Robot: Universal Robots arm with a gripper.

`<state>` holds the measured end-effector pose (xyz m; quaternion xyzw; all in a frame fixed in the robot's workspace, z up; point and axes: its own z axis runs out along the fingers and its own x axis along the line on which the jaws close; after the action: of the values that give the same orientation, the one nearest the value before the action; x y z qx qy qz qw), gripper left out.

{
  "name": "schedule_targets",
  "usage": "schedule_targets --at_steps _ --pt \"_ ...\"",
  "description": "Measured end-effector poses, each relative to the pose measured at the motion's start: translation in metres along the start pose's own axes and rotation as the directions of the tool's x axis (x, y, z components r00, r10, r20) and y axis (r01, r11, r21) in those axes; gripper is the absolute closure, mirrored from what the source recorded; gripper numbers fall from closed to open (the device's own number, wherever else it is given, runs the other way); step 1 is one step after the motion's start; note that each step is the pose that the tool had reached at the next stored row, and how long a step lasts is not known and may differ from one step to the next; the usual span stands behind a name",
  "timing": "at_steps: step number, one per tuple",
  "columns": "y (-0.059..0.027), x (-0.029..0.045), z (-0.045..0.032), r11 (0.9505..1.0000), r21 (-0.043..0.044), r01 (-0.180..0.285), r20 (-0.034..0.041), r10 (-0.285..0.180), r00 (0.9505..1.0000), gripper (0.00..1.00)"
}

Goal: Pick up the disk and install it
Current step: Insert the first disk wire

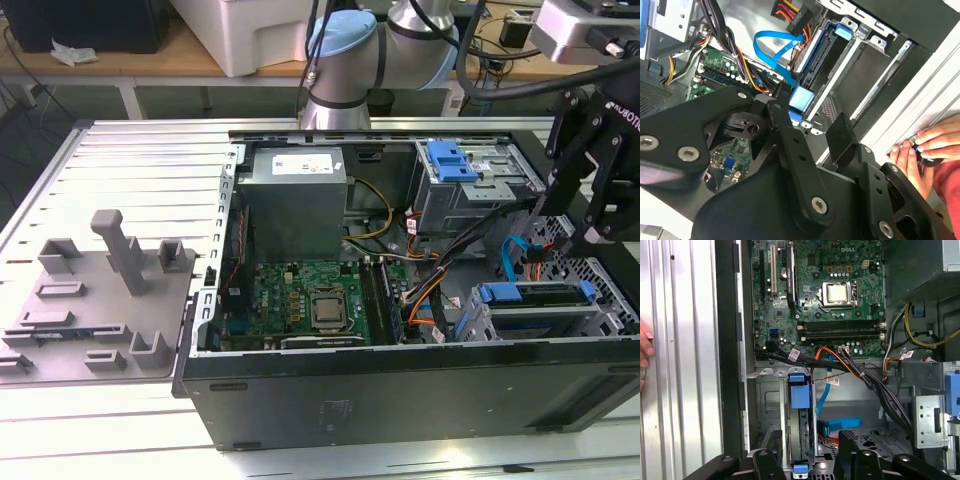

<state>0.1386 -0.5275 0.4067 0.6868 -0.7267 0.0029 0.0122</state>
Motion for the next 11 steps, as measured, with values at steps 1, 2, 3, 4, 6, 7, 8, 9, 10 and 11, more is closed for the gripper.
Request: schedule_targets --at_steps 1,2,3,4,6,7,8,9,10,11 --pt "-0.0009 -0.0011 0.0000 1.0000 0.0001 -0.001 -0.0026 0.001 1.0000 0.44" --pt "-0.0079 -0.0062 -0.0002 0.9999 0.0003 -0.010 -0.0122 0.010 0.9999 0.44" --pt "-0.0158 -0.0097 -0.0002 0.9998 0.0003 -0.022 -0.0194 0.022 0.9996 0.44" --pt "-0.0244 -0.0151 0.0006 0.9996 0.0004 -0.030 -0.0456 0.030 0.9985 0.44" --pt "-0.0307 -0.0229 0.0038 0.9994 -0.0015 -0.034 -0.1088 0.034 0.9935 0.44" --pt "-0.0308 -0.0267 0.0047 0.9994 -0.0041 -0.035 -0.1321 0.034 0.9906 0.44" --pt "-0.0310 -0.0311 0.0049 0.9993 -0.0060 -0.036 -0.1479 0.035 0.9884 0.44" --pt "-0.0312 -0.0342 0.0051 0.9993 -0.0068 -0.038 -0.1529 0.037 0.9876 0.44" --pt "-0.0318 -0.0423 0.0057 0.9990 -0.0104 -0.044 -0.1672 0.042 0.9850 0.44" --pt "-0.0376 -0.0444 0.0083 0.9968 -0.0151 -0.079 -0.1801 0.075 0.9808 0.44"
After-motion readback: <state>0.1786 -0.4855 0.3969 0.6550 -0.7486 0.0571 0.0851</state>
